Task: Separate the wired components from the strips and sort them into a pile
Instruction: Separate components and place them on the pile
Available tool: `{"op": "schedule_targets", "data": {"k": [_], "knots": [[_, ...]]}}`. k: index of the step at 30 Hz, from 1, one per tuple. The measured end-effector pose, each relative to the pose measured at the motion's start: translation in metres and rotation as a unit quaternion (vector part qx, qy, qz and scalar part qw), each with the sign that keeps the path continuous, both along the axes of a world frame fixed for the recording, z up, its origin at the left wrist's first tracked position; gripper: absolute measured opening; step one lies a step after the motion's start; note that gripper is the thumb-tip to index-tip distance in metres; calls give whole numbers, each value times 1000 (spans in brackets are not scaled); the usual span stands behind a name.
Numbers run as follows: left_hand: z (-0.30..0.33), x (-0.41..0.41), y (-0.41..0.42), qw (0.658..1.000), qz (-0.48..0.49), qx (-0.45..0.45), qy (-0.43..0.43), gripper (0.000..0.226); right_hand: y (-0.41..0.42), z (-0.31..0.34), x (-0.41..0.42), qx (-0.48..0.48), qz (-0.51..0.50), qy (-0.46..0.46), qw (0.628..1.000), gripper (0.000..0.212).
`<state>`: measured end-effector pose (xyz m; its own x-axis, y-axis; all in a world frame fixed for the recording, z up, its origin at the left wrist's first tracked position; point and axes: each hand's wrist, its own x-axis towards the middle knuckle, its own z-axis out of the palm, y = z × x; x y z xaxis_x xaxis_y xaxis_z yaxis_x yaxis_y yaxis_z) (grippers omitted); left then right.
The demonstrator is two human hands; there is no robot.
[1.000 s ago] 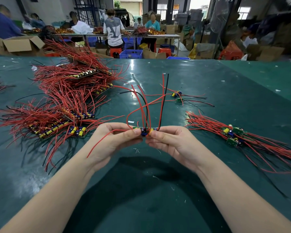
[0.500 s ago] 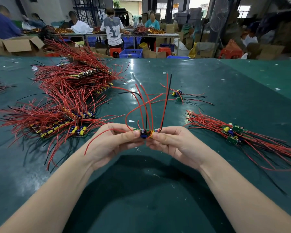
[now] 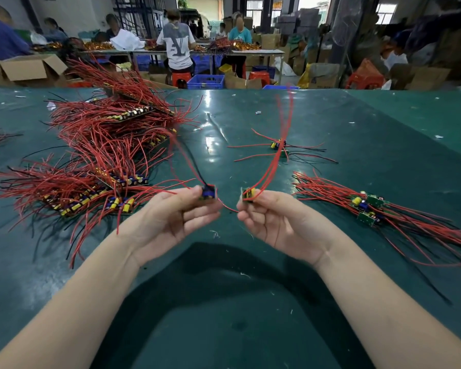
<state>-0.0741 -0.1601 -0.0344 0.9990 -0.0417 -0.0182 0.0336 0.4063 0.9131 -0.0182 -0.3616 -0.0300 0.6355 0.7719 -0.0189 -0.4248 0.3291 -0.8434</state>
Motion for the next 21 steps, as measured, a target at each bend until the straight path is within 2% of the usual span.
{"op": "schedule_targets", "data": {"k": [1,3,5,7,9,11,13,16,21], "knots": [[1,1,3,1000,20,-16,-2,43,0,2,1,2,-14,8,1000,18],[1,4,7,997,74,8,4,24,0,3,2,-6,-47,24,999,11],[-3,9,10,984,150,90,35,19,2,1,5,-22,-88,51,995,11],[-7,13,14,950,227,204,64,20,3,-1,7,-41,-121,63,990,11],[-13,14,22,887,271,367,76,31,3,-4,8,-61,-144,58,986,11],[-14,11,27,806,282,515,84,40,4,-5,8,-74,-154,39,984,10],[-14,8,28,730,309,606,72,46,5,-7,8,-81,-156,18,984,10],[-12,7,31,662,391,639,19,40,7,-8,6,-87,-159,0,984,13],[-6,4,18,644,464,604,-74,27,16,-11,-2,-81,-155,11,985,5]]}}
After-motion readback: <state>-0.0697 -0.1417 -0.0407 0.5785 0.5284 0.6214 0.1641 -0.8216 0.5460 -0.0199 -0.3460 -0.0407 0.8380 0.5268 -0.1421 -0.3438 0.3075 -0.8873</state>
